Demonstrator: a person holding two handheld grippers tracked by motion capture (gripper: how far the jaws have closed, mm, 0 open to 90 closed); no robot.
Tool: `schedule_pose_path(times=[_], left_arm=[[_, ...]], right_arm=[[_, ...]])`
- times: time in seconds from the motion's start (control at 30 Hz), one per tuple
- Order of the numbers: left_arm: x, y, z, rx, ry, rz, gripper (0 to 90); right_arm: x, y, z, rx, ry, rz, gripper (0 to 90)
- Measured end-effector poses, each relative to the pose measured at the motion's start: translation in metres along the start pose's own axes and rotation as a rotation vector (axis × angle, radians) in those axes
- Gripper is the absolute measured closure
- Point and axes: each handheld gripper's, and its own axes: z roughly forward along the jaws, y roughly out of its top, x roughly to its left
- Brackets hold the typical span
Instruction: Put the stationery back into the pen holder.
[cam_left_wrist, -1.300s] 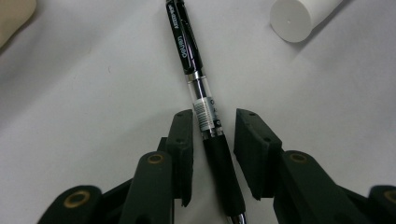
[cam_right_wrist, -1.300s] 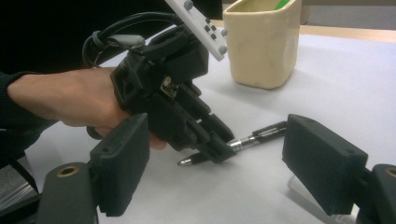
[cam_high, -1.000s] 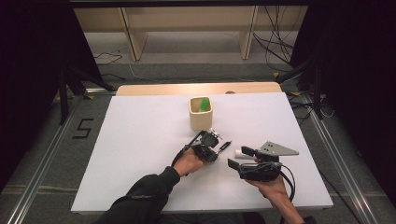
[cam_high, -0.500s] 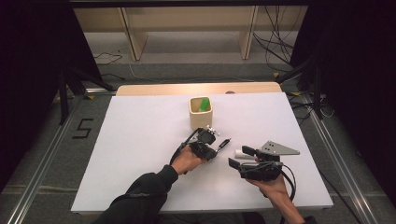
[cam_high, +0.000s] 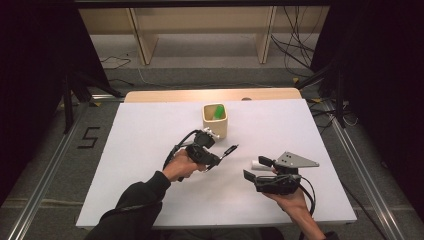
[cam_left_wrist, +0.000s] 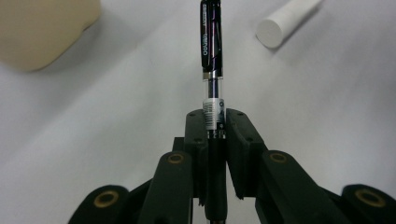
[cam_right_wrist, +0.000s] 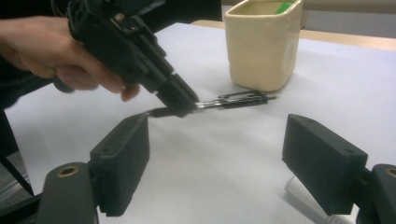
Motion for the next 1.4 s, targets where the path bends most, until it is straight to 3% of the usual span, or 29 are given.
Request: schedule_pose_path(times=[0.17,0.33,0.5,0.6,0.8,1.07,1.17,1.4], left_arm=[[0.006,-0.009,-0.022,0.022,-0.031,0.032,79.0],[0.007,-0.02,-0.034,0.03,-0.044,0.038,78.9],[0.006,-0.024,-0.034,0.06,-0.056,0.052,78.9],[0.003,-0.025,-0.035,0.077,-0.06,0.064,78.9],[0.0,-0.027,-0.037,0.114,-0.056,0.085,78.9],[-0.002,-0.026,-0.042,0.126,-0.057,0.096,78.9],[-0.002,-0.027,-0.044,0.131,-0.061,0.098,78.9],[-0.004,-0.027,-0.045,0.154,-0.062,0.12,78.9]], right_arm=[[0.007,0.001,0.002,0.007,-0.004,-0.049,24.0],[0.017,0.002,0.006,0.023,-0.01,-0.119,24.0],[0.034,0.003,0.013,0.043,0.011,-0.195,24.0],[0.045,0.002,0.019,0.055,-0.004,-0.266,24.0],[0.059,0.002,0.029,0.059,-0.003,-0.344,24.1],[0.071,0.002,0.043,0.082,-0.026,-0.463,24.5],[0.073,0.002,0.048,0.085,-0.016,-0.478,24.5],[0.083,0.002,0.059,0.099,-0.046,-0.608,24.8]])
